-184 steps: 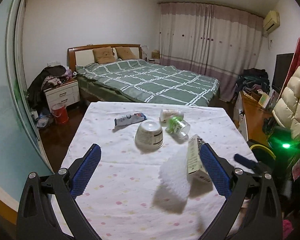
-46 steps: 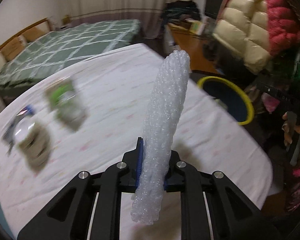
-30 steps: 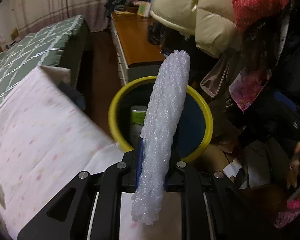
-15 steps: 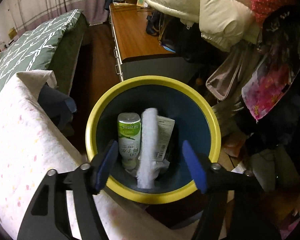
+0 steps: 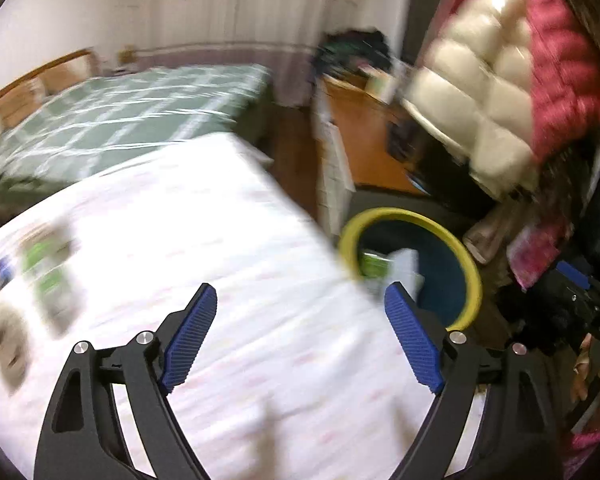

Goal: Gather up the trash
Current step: 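Grasp the clear green-rimmed plastic container with the right tool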

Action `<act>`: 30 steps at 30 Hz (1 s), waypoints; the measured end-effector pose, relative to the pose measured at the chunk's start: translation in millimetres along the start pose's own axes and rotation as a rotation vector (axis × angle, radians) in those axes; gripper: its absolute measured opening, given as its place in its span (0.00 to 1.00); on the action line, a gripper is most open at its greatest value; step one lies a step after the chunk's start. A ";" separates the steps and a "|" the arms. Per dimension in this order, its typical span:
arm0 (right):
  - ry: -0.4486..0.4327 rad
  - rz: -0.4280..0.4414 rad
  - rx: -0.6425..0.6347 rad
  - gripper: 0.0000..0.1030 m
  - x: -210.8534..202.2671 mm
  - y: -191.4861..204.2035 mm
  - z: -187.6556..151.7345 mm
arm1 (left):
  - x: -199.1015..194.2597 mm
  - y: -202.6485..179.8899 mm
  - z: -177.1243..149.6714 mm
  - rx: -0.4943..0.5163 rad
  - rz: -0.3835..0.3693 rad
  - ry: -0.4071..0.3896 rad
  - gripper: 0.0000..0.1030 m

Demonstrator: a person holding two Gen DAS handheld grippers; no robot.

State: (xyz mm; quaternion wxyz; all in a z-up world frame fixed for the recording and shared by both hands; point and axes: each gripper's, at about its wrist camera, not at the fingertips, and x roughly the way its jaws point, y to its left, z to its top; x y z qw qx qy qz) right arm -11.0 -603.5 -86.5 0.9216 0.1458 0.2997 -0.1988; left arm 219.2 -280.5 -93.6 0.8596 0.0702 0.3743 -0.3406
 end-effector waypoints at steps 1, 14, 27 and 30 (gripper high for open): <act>0.009 0.018 -0.018 0.80 4.3 11.1 0.8 | -14.6 21.5 -8.3 -0.036 0.039 -0.034 0.84; 0.027 0.324 -0.289 0.80 49.2 211.1 23.7 | -140.6 231.2 -107.3 -0.320 0.457 -0.252 0.87; 0.119 0.510 -0.513 0.80 130.5 395.9 14.8 | -148.4 264.2 -131.4 -0.444 0.432 -0.288 0.89; 0.142 0.512 -0.548 0.80 154.5 421.8 10.9 | -146.5 261.8 -130.1 -0.455 0.417 -0.283 0.89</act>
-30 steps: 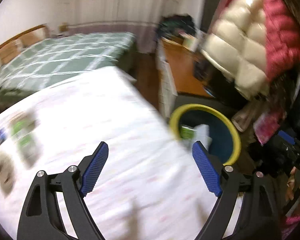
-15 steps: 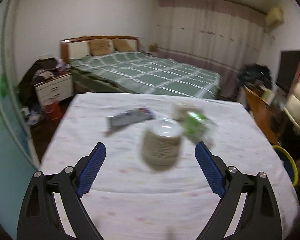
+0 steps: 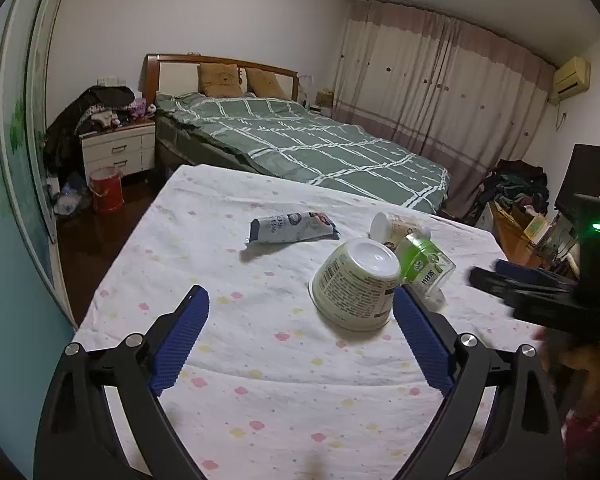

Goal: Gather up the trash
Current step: 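Grasp the clear green-rimmed plastic container with the right tool, then carry the plastic container over the yellow bin and open the right tool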

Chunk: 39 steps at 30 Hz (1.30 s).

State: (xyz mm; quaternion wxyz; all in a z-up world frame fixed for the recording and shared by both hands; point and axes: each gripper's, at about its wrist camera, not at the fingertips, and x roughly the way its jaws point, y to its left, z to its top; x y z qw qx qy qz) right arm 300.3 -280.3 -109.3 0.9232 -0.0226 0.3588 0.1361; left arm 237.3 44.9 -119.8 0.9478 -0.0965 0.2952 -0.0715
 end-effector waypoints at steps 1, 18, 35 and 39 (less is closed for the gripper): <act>0.012 -0.016 -0.007 0.80 11.8 2.3 3.0 | 0.5 -0.6 -0.4 0.001 0.000 0.002 0.89; 0.107 -0.019 0.068 0.49 69.1 -0.2 8.7 | 4.0 -12.8 -5.7 0.045 -0.002 0.017 0.90; -0.006 0.018 0.213 0.47 -90.7 -51.7 -56.6 | 5.8 -22.6 -8.9 0.080 -0.007 0.030 0.90; -0.059 -0.088 0.321 0.47 -141.6 -100.3 -85.0 | 4.3 -21.9 -8.3 0.068 -0.009 0.026 0.90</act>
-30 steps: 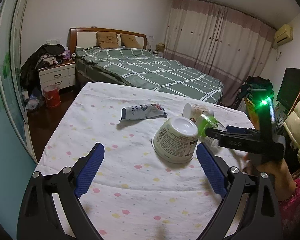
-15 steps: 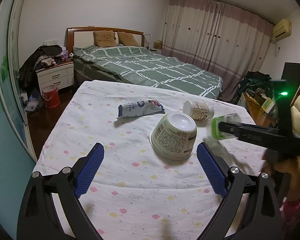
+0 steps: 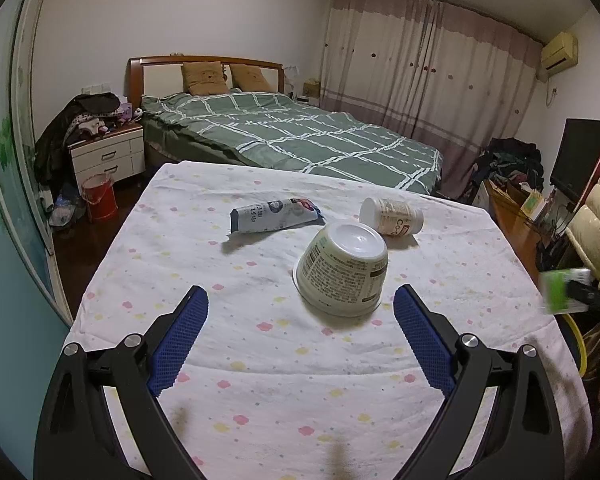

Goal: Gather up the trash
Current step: 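Carry the plastic container over the yellow bin and open the right tool, then grasp the upturned white bowl with the left tool and lift it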

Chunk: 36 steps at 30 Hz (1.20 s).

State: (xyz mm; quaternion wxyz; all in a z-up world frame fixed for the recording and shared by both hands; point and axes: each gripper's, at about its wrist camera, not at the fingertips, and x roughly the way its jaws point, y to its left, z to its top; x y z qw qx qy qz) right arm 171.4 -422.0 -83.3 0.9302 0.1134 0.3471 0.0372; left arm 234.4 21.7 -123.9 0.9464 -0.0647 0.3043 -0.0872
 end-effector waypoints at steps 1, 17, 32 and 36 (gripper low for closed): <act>-0.020 -0.037 0.031 0.47 -12.1 -17.4 -1.1 | -0.5 -0.2 0.3 -0.002 0.001 -0.003 0.90; 0.170 -0.371 0.322 0.47 3.0 -198.5 -61.6 | 2.9 1.5 -0.4 0.002 0.020 0.008 0.90; 0.154 -0.521 0.278 0.66 6.8 -192.4 -60.2 | 9.5 -12.4 -5.6 0.045 -0.018 0.037 0.90; 0.116 -0.521 0.254 0.68 -1.2 -181.0 -56.1 | 13.5 -21.6 -7.0 0.060 -0.069 0.078 0.90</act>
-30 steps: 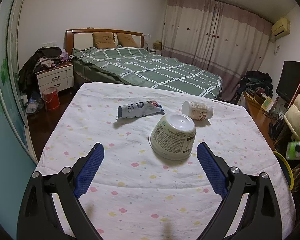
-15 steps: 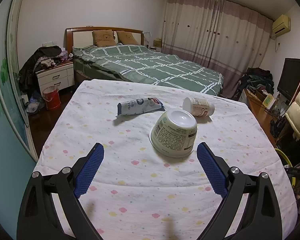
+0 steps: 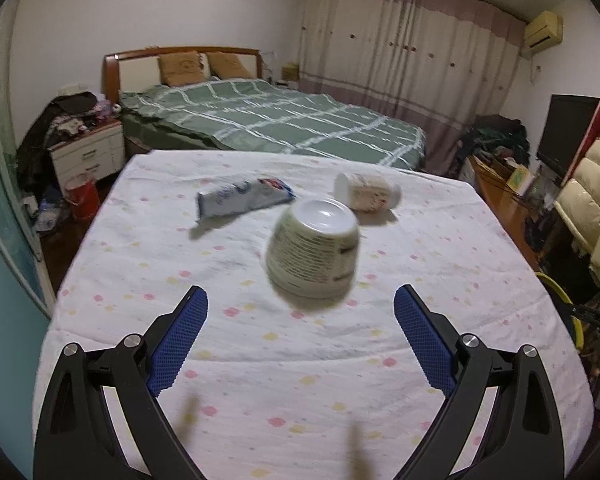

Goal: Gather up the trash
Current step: 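Grasp the upturned white bowl with the left tool and lift it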

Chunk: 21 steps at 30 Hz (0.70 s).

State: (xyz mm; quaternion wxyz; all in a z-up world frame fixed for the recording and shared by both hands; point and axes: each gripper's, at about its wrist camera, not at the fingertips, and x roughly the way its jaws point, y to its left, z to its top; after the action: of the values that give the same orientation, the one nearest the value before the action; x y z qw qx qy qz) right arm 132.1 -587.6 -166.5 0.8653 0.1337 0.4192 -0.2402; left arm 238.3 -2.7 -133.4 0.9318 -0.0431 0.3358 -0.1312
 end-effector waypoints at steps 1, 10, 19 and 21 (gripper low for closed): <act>-0.008 0.004 -0.004 0.68 -2.8 1.4 -0.5 | 1.3 -2.3 0.3 -0.002 -0.016 0.014 0.90; -0.066 0.056 -0.029 0.71 -27.2 9.1 -2.8 | 7.1 -20.8 20.1 0.054 -0.040 0.064 0.90; -0.094 0.102 -0.029 0.72 -41.3 8.5 -3.4 | 54.5 -16.7 41.2 0.036 -0.020 0.127 0.90; -0.099 0.107 -0.027 0.72 -43.0 8.7 -3.4 | 65.6 -14.7 44.7 0.033 -0.016 0.138 0.90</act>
State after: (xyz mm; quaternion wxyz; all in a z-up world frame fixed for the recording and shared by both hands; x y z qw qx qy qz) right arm 111.6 -565.7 -134.4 0.8982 0.1322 0.3715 -0.1940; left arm 312.3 -35.2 -136.7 0.9059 -0.0213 0.3967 -0.1467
